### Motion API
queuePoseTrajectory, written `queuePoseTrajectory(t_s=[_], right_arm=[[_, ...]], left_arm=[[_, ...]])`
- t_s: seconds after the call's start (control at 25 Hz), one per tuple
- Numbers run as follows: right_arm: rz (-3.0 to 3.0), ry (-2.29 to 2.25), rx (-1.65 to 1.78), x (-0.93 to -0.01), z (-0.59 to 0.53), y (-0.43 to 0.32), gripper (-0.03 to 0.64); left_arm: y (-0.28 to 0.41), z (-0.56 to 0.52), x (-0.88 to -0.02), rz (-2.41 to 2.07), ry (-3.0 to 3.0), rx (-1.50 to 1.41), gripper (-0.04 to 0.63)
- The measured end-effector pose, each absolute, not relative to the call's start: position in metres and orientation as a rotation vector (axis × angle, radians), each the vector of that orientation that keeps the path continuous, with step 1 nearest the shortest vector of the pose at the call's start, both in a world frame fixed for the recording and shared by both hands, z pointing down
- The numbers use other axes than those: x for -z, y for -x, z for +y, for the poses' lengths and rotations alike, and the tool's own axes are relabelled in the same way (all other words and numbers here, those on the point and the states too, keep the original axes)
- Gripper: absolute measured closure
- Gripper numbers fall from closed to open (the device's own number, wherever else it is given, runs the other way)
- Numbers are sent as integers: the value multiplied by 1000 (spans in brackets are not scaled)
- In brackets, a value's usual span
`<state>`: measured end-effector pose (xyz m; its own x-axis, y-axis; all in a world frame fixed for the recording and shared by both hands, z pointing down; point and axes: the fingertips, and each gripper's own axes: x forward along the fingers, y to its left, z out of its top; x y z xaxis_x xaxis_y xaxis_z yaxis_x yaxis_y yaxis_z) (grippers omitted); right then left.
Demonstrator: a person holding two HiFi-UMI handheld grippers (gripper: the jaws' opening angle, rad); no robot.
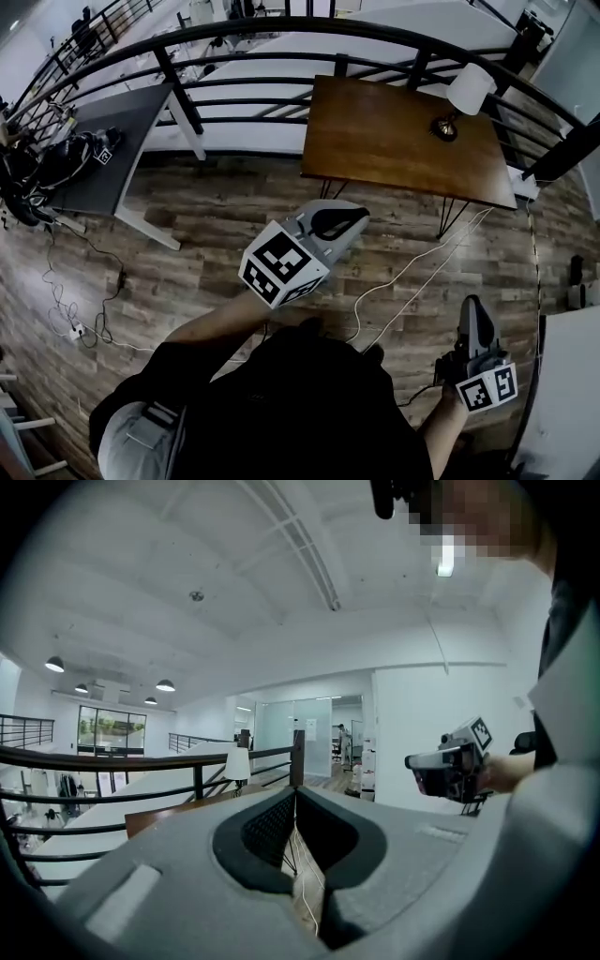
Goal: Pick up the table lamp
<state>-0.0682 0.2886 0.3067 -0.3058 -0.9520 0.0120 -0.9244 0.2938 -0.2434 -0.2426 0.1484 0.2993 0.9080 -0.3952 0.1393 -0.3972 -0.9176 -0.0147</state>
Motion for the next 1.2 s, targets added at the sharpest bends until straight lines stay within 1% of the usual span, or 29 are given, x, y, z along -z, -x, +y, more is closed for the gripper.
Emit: queuePoseTrajectory(t_s=[0.16,0.28,0.6,0.76,1.0,1.2], right_arm=[[2375,1776,344,-318,277,32,603],[2375,1768,341,-320,267,-10,603],[2432,1673,292,-311,220,-151,603],[2500,1590,325,-319,201,-211,603],[2598,1479,389,-345,175,-272,603],[2623,1402,401,-348,134,-281,603]], left_arm=[[207,128,-306,-606,-3059,-242,583],[170,116,-305,-625,-3052,-221,583],[38,87,-296,-695,-3000,-194,583],[-30,65,-290,-772,-2964,-185,583],[-100,43,-296,-881,-2927,-189,583],[-121,17,-307,-893,-2906,-228,583]])
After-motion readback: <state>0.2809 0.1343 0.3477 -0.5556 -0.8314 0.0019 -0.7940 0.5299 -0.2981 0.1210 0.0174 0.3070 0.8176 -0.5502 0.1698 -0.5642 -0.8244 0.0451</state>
